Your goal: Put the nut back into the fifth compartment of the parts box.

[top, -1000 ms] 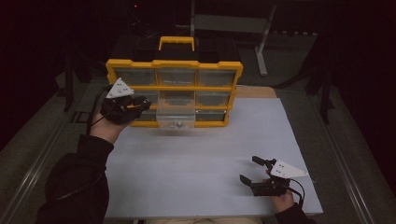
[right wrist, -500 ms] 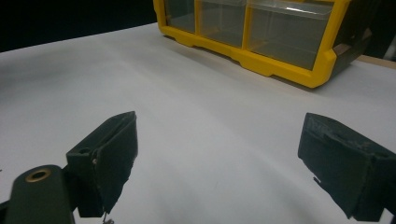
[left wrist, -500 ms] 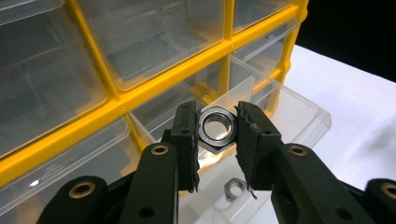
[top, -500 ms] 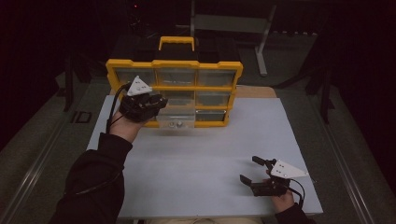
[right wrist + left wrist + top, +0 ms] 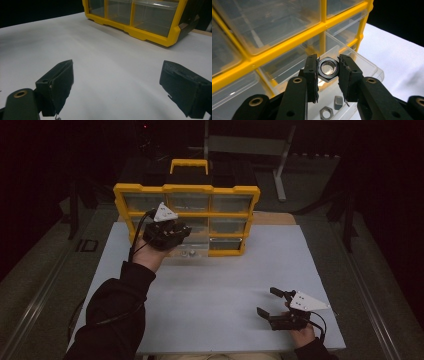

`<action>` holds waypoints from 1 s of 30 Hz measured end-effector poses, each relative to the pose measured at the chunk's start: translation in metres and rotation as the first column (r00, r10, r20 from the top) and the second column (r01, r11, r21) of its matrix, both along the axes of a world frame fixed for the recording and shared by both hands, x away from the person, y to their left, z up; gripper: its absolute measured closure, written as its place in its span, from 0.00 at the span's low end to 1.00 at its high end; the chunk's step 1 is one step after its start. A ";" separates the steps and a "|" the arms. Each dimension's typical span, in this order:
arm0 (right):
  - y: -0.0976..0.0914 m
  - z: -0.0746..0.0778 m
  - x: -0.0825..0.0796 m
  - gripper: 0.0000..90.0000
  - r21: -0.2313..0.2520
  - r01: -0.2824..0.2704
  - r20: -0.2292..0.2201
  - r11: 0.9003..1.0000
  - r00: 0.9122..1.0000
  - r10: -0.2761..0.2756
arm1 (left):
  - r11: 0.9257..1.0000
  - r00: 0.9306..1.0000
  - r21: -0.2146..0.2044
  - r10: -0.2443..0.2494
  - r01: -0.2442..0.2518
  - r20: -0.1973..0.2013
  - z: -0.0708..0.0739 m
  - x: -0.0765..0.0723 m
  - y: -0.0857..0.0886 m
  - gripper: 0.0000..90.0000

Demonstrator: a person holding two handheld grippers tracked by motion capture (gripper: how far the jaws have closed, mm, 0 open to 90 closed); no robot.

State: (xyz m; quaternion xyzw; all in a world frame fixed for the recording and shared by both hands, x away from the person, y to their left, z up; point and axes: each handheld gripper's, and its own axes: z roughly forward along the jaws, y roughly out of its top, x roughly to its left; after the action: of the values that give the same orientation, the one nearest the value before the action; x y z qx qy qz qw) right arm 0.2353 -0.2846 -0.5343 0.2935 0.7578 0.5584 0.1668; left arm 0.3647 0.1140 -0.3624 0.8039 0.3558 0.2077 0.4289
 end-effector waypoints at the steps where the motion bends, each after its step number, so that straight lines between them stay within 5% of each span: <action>1: 0.000 0.000 0.000 0.14 0.000 -0.001 0.002 1.000 1.000 0.001 | 1.000 1.000 0.012 -0.005 0.005 -0.004 -0.001 0.001 -0.004 0.76; 13: 0.000 0.000 0.000 0.14 0.001 0.000 0.000 1.000 1.000 0.000 | 0.999 0.995 0.043 0.002 0.003 -0.096 -0.006 0.015 -0.012 0.76; 24: -0.001 0.000 0.001 0.14 0.000 -0.001 -0.001 1.000 1.000 0.001 | 0.995 0.992 0.103 0.006 0.006 -0.125 -0.011 0.021 -0.018 0.76; 30: 0.000 -0.001 0.001 0.14 -0.003 -0.002 -0.003 1.000 1.000 0.002 | 0.986 0.990 0.167 0.013 0.010 -0.138 -0.012 0.024 -0.023 0.76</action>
State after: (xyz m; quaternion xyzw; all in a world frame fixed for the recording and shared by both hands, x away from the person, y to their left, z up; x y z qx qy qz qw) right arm 0.2359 -0.2848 -0.5350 0.2935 0.7591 0.5570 0.1655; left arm 0.3884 0.0908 -0.3739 0.8493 0.3667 0.1806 0.3341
